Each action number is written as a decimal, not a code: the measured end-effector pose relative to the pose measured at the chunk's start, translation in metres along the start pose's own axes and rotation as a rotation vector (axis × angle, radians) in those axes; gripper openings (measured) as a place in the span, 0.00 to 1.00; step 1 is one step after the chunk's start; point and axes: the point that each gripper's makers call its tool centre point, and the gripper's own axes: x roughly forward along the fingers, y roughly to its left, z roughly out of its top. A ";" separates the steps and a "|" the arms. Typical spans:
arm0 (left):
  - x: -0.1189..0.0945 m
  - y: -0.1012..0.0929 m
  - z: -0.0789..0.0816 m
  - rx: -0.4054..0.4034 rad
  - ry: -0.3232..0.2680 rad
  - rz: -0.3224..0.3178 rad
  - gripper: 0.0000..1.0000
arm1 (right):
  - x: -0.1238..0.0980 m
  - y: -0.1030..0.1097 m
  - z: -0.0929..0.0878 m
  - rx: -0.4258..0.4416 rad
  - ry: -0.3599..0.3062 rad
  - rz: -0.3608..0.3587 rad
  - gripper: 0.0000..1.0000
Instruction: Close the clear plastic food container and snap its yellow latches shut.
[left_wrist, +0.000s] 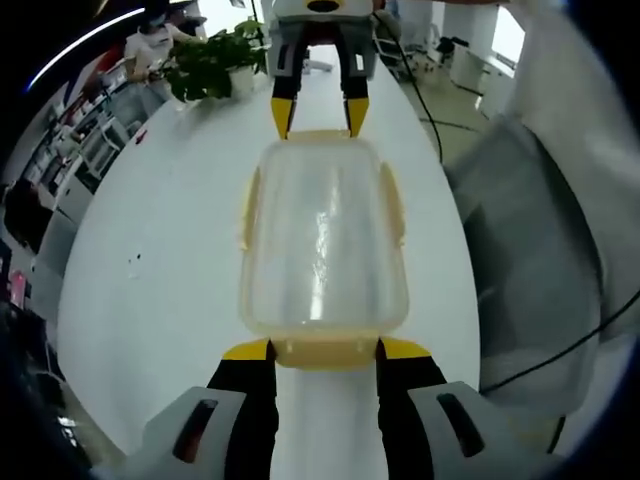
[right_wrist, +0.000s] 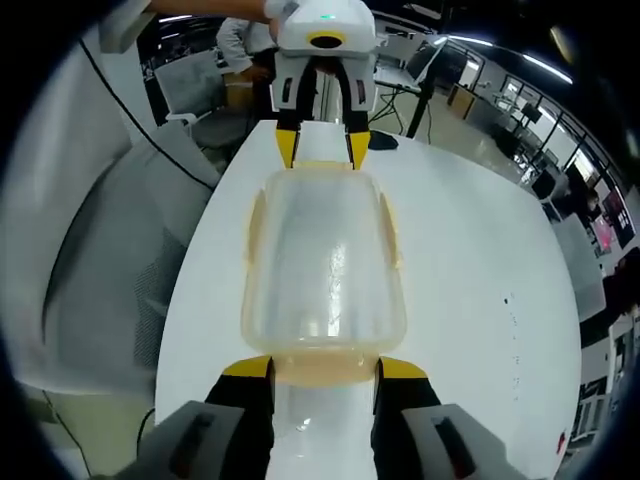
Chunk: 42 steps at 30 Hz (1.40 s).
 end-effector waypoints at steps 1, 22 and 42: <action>0.001 0.000 0.003 0.003 0.001 0.001 0.36 | -0.002 0.000 -0.003 -0.001 -0.001 -0.001 0.36; 0.042 0.010 0.045 0.044 0.029 -0.002 0.36 | -0.015 -0.003 -0.058 0.025 0.009 -0.013 0.36; 0.073 0.018 0.058 0.059 0.049 -0.013 0.36 | -0.008 -0.008 -0.093 0.042 0.008 -0.016 0.36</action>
